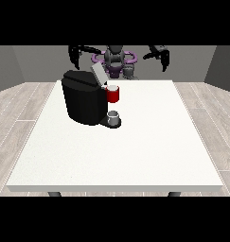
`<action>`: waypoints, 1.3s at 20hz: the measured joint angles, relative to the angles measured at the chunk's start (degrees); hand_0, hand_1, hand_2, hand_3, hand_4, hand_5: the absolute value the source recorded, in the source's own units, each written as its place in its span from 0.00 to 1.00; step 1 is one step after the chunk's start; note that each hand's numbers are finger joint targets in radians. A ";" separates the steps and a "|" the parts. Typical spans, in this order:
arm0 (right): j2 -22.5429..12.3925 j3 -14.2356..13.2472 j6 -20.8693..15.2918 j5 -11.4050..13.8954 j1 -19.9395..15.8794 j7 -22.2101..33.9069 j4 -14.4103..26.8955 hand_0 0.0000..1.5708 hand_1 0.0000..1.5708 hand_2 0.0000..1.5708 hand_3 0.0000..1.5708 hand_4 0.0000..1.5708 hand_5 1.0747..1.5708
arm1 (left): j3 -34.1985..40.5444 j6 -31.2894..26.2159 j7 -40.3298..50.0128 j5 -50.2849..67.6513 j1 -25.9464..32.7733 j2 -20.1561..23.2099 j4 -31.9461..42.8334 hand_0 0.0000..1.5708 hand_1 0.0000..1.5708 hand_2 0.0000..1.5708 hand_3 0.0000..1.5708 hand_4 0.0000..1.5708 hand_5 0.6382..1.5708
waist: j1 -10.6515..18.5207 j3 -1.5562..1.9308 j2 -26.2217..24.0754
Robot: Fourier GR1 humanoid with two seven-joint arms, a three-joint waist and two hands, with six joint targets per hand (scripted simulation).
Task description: Insert the coffee pod into the coffee machine and close the lid
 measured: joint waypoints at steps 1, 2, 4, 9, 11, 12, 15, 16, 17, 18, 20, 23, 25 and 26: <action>-0.53 -0.39 0.29 -0.45 -1.12 0.58 0.71 0.00 0.00 0.00 0.00 0.04 1.00 | -0.68 0.42 0.60 0.30 0.40 -0.03 -1.52 0.00 0.00 0.00 0.00 0.23 1.00 | 0.03 0.01 0.51; -0.64 -0.43 0.62 -0.65 -1.65 0.18 1.51 0.00 0.00 0.00 0.00 0.04 1.00 | -1.69 1.18 1.05 1.03 1.14 -0.05 -3.02 0.00 0.00 0.00 0.00 0.22 1.00 | -0.12 -0.01 1.14; -0.51 0.10 0.82 -0.56 -2.39 0.34 2.44 0.00 0.00 0.00 0.00 0.00 1.00 | -2.90 1.69 2.07 1.34 3.17 -0.06 -6.10 0.00 0.00 0.00 0.00 0.21 1.00 | -0.33 0.00 1.70; -0.55 0.77 0.58 -0.04 -5.27 -0.37 5.13 0.00 0.00 0.00 0.00 0.00 1.00 | -4.09 1.33 6.56 3.78 5.15 0.38 -14.11 0.00 0.00 0.00 0.00 0.24 1.00 | -0.07 -0.01 4.03; -0.47 1.43 1.32 0.02 -6.08 -0.78 5.55 0.00 0.00 0.00 0.00 0.00 1.00 | -3.97 1.16 6.41 4.39 6.49 1.01 -15.96 0.00 0.00 0.00 0.00 0.24 1.00 | -0.74 -0.01 5.20; -0.35 1.85 1.36 0.34 -6.69 -1.30 5.79 0.00 0.00 0.00 0.00 0.00 1.00 | -3.95 1.53 6.62 4.60 6.69 1.08 -16.97 0.00 0.00 0.00 0.00 0.22 1.00 | -1.01 -0.01 5.89; 0.13 2.93 1.80 0.69 -8.75 -1.61 6.32 0.00 0.00 0.00 0.00 0.00 1.00 | -3.50 1.78 6.23 5.41 7.58 2.06 -18.85 0.00 0.00 0.00 0.00 0.24 1.00 | -1.99 -0.01 7.79; -0.02 3.04 2.26 0.63 -9.01 -1.79 6.64 0.00 0.00 0.00 0.00 0.00 1.00 | -3.65 1.89 6.22 5.64 8.49 2.12 -19.91 0.00 0.00 0.00 0.00 0.24 1.00 | -2.24 -0.02 7.97; 0.44 3.43 1.94 0.92 -9.31 -1.97 6.92 0.00 0.00 0.00 0.00 0.05 1.00 | -4.01 1.95 6.66 5.71 9.19 2.06 -20.97 0.00 0.00 0.00 0.00 0.23 1.00 | -2.15 -0.02 7.97; 0.59 3.57 2.00 0.97 -9.54 -2.38 7.23 0.00 0.00 0.00 0.00 0.00 1.00 | -3.98 1.86 7.16 6.12 9.69 2.35 -22.05 0.00 0.00 0.00 0.00 0.24 1.00 | -2.29 -0.04 8.20; 0.91 3.92 1.69 1.22 -10.49 -2.50 7.57 0.00 0.00 0.00 0.00 0.11 1.00 | -3.98 2.15 8.12 6.54 10.20 2.75 -23.65 0.00 0.00 0.00 0.00 0.23 1.00 | -2.77 -0.03 8.68; 0.34 3.99 2.20 1.30 -12.74 -2.35 8.39 0.00 0.00 0.00 0.00 0.10 1.00 | -4.42 3.08 8.20 6.45 10.87 2.73 -25.39 0.00 0.00 0.00 0.00 0.20 1.00 | -2.98 -0.01 10.10; 0.69 4.42 1.35 2.06 -13.66 -2.80 8.81 0.00 0.00 0.00 0.00 0.13 1.00 | -4.25 3.09 7.75 6.48 11.21 3.43 -25.69 0.00 0.00 0.00 0.00 0.20 1.00 | -3.16 -0.02 10.89; 0.57 4.44 0.68 2.57 -14.24 -3.44 8.95 0.00 0.00 0.00 0.00 0.14 1.00 | -4.34 3.07 7.69 6.50 11.04 3.60 -26.16 0.00 0.00 0.00 0.00 0.19 1.00 | -2.78 -0.04 11.55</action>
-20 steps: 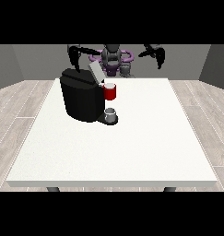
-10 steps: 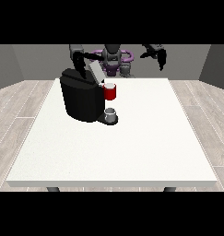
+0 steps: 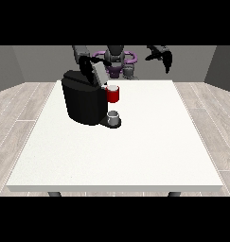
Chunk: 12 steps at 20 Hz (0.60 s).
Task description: Insert the coffee pod into the coffee machine and close the lid
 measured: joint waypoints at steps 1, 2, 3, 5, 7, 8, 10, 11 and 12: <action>0.08 0.35 -0.06 0.32 -0.46 0.06 -0.01 0.00 0.00 0.00 0.00 0.10 1.00 | -0.08 0.34 -0.30 -0.32 0.19 0.06 -0.01 0.00 0.00 0.00 0.00 0.22 1.00 | -0.08 0.03 0.23; 0.29 0.52 -0.64 0.65 -1.04 0.33 0.05 0.00 0.00 0.00 0.00 0.07 1.00 | -0.02 0.50 -0.01 -0.30 -0.08 0.20 -0.15 0.00 0.00 0.00 0.00 0.22 1.00 | -0.05 0.08 0.42; 0.23 0.76 -0.57 0.76 -1.94 1.62 0.12 0.00 0.00 0.00 0.00 0.08 1.00 | -0.01 0.81 -0.27 -0.60 -0.04 0.31 0.18 0.00 0.00 0.00 0.00 0.23 1.00 | -0.25 0.17 0.62; -0.28 1.31 -0.31 1.33 -2.93 3.34 0.11 0.00 0.00 0.00 0.00 0.07 1.00 | 0.48 0.05 -0.28 -0.21 0.02 1.32 0.73 0.00 0.00 0.00 0.00 0.22 1.00 | -0.26 0.32 0.89; -0.06 1.93 -0.80 2.00 -3.93 5.05 -0.02 0.00 0.00 0.00 0.00 0.00 1.00 | 0.54 0.52 0.12 -0.52 -0.60 1.44 1.19 0.00 0.00 0.00 0.00 0.23 1.00 | -0.51 0.46 1.19; -0.28 2.06 -0.88 2.28 -4.40 5.87 0.05 0.00 0.00 0.00 0.00 0.00 1.00 | 0.09 0.76 0.05 -0.85 -0.50 1.09 1.20 0.00 0.00 0.00 0.00 0.23 1.00 | -0.42 0.52 1.30; -1.01 2.02 -1.10 2.80 -4.98 6.03 -0.23 0.00 0.00 0.00 0.00 0.00 1.00 | -0.16 0.25 -0.42 -0.65 -0.43 1.19 1.14 0.00 0.00 0.00 0.00 0.23 1.00 | 0.25 0.57 2.02; -1.19 1.95 -1.41 3.01 -5.27 6.78 -0.27 0.00 0.00 0.00 0.00 0.00 1.00 | -0.51 0.22 -0.38 -0.84 -0.25 1.04 1.12 0.00 0.00 0.00 0.00 0.24 1.00 | 0.69 0.63 2.12; -0.96 2.20 -2.21 3.56 -5.36 7.64 -0.40 0.00 0.00 0.00 0.00 0.00 1.00 | -0.87 0.18 -0.12 -1.08 -0.49 1.01 1.13 0.00 0.00 0.00 0.00 0.26 1.00 | 0.85 0.71 2.02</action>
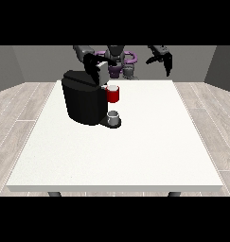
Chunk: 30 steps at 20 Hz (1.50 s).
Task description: Insert the coffee pod into the coffee machine and close the lid
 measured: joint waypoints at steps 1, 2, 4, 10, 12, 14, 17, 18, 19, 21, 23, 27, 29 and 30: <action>-0.47 -0.05 -0.09 0.29 -0.07 0.27 -0.08 0.00 0.00 0.00 0.00 0.00 1.00 | -0.42 -0.02 0.08 -0.13 0.04 -0.24 -0.27 0.00 0.00 0.00 0.00 0.25 1.00 | 0.45 0.05 0.14; -0.96 -0.06 -0.13 0.63 -0.32 0.31 -0.20 0.00 0.00 0.00 0.00 0.00 1.00 | -0.74 0.03 0.30 -0.24 -0.18 -0.46 -0.46 0.00 0.00 0.00 0.00 0.23 1.00 | 0.78 0.09 0.47; -1.74 0.38 -0.57 1.83 -1.39 1.56 -0.40 0.00 0.00 0.00 0.00 0.06 1.00 | -0.71 0.12 0.64 -0.14 -1.28 -0.53 -0.20 0.00 0.00 0.00 0.00 0.20 1.00 | 1.23 0.24 1.21; -3.96 0.70 -1.83 4.49 -4.51 4.76 -0.59 0.00 0.00 0.00 0.00 0.17 1.00 | -1.75 -0.28 0.90 -0.40 -3.47 -0.82 0.07 0.00 0.00 0.00 0.00 0.21 1.00 | 3.73 0.65 3.03; -5.09 0.48 -1.78 4.92 -4.78 7.43 -1.49 0.00 0.00 0.00 0.00 0.10 1.00 | -2.21 -0.75 0.75 -0.29 -4.11 -0.94 -0.08 0.00 0.00 0.00 0.00 0.25 1.00 | 4.84 0.84 3.44; -5.76 0.14 -2.09 5.16 -4.74 9.88 -2.91 0.00 0.00 0.00 0.00 0.08 1.00 | -2.47 -1.07 0.54 -0.09 -4.85 -1.12 -0.13 0.00 0.00 0.00 0.00 0.24 1.00 | 5.75 0.93 3.98; -7.29 -0.43 -2.30 5.78 -4.93 13.52 -4.84 0.00 0.00 0.00 0.00 0.06 1.00 | -3.55 -1.10 0.03 -0.56 -5.42 -1.79 -0.25 0.00 0.00 0.00 0.00 0.28 1.00 | 7.55 1.18 4.90; -7.92 -0.60 -2.22 6.00 -5.01 14.76 -5.62 0.00 0.00 0.00 0.00 0.00 1.00 | -3.87 -1.09 -0.07 -0.69 -5.79 -2.00 -0.30 0.00 0.00 0.00 0.00 0.25 1.00 | 8.16 1.25 5.36; -8.27 -0.61 -2.17 6.22 -5.08 15.77 -6.43 0.00 0.00 0.00 0.00 0.03 1.00 | -4.00 -1.06 -0.19 -0.78 -6.26 -2.11 -0.17 0.00 0.00 0.00 0.00 0.24 1.00 | 8.48 1.33 5.75; -9.72 -1.25 -1.95 6.55 -5.27 17.82 -7.74 0.00 0.00 0.00 0.00 0.00 1.00 | -4.55 -1.30 -0.50 -0.88 -6.80 -2.36 -0.30 0.00 0.00 0.00 0.00 0.27 1.00 | 9.88 1.50 6.53; -10.98 -1.38 -1.50 7.36 -5.88 19.33 -8.63 0.00 0.00 0.00 0.00 0.00 1.00 | -5.01 -1.55 -0.43 -0.98 -7.88 -2.51 -0.23 0.00 0.00 0.00 0.00 0.27 1.00 | 11.13 1.69 7.16; -14.37 -2.06 -0.07 9.38 -7.16 19.52 -9.68 0.00 0.00 0.00 0.00 0.00 1.00 | -5.84 -2.49 -0.66 -0.83 -9.65 -2.71 -0.34 0.00 0.00 0.00 0.00 0.23 1.00 | 14.45 1.84 9.23; -15.07 -2.56 0.50 9.50 -7.25 21.16 -10.73 0.00 0.00 0.00 0.00 0.00 1.00 | -6.14 -2.84 -0.65 -0.79 -10.65 -2.81 -0.17 0.00 0.00 0.00 0.00 0.25 1.00 | 15.65 1.98 10.32; -15.59 -2.88 0.77 9.66 -7.03 22.15 -11.72 0.00 0.00 0.00 0.00 0.00 1.00 | -6.23 -2.92 -0.99 -0.86 -11.08 -2.76 -0.17 0.00 0.00 0.00 0.00 0.27 1.00 | 16.25 2.02 10.99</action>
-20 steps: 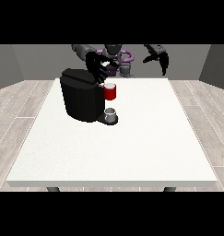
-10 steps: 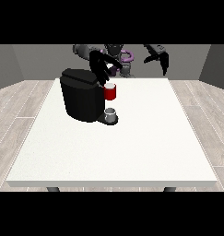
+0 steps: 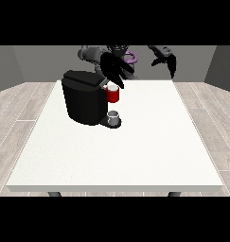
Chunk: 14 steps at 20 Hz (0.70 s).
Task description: Insert the coffee pod into the coffee machine and close the lid
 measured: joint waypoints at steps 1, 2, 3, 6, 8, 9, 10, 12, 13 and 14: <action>-0.48 -0.40 0.24 0.12 0.37 0.84 -0.89 0.00 0.00 0.00 0.00 0.00 1.00 | 0.05 -0.32 -0.03 0.17 -0.48 0.18 -0.03 0.00 0.00 0.00 0.00 0.27 1.00 | 0.62 0.06 0.44; -0.39 -1.55 -0.48 -0.54 0.15 0.84 -0.73 0.00 0.00 0.00 0.00 0.00 1.00 | -0.11 -0.54 -0.03 0.30 -0.78 0.06 -0.06 0.00 0.00 0.00 0.00 0.24 1.00 | 1.48 0.32 1.03; -0.49 -2.71 -1.37 -1.02 -0.53 0.55 -0.64 0.00 0.00 0.00 0.00 0.00 1.00 | -0.38 -0.58 -0.14 0.29 -1.02 -0.18 -0.19 0.00 0.00 0.00 0.00 0.23 1.00 | 2.22 0.29 1.38; 2.84 -1.17 -1.37 -2.53 -4.54 -4.47 -2.91 0.00 0.00 0.00 0.00 0.00 1.00 | -0.75 -0.88 -0.25 0.46 -2.70 -0.55 -0.24 0.00 0.00 0.00 0.00 0.00 1.00 | 5.76 -1.25 3.22; 4.08 -0.63 -1.03 -3.32 -6.62 -7.76 -3.16 0.00 0.00 0.00 0.00 0.08 1.00 | -0.49 -1.19 -0.06 0.65 -3.93 -0.13 -0.48 0.00 0.00 0.00 0.00 0.13 1.00 | 6.72 -1.84 4.76; 4.90 -0.09 -1.30 -3.21 -7.37 -9.20 -3.14 0.00 0.00 0.00 0.00 0.06 1.00 | -0.38 -1.32 -0.08 0.69 -4.47 0.10 -0.57 0.00 0.00 0.00 0.00 0.18 1.00 | 6.97 -2.04 5.33; 5.49 0.18 -1.28 -3.33 -7.90 -10.51 -2.75 0.00 0.00 0.00 0.00 0.06 1.00 | -0.16 -1.54 -0.01 1.01 -4.62 0.27 -0.84 0.00 0.00 0.00 0.00 0.20 1.00 | 7.20 -2.21 5.57; 6.73 0.72 -1.23 -3.54 -8.99 -12.76 -1.63 0.00 0.00 0.00 0.00 0.00 1.00 | -0.07 -1.61 0.42 1.19 -4.55 0.37 -1.21 0.00 0.00 0.00 0.00 0.19 1.00 | 7.20 -2.42 5.88; 6.92 0.59 -1.04 -3.82 -9.33 -14.40 -0.95 0.00 0.00 0.00 0.00 0.00 1.00 | -0.02 -1.53 0.70 1.18 -4.25 0.48 -1.63 0.00 0.00 0.00 0.00 0.17 1.00 | 7.06 -2.49 6.06; 7.73 1.06 -1.22 -3.71 -9.80 -15.06 -0.52 0.00 0.00 0.00 0.00 0.00 1.00 | 0.39 -1.43 1.03 1.43 -4.24 0.57 -1.50 0.00 0.00 0.00 0.00 0.19 1.00 | 6.61 -2.54 5.74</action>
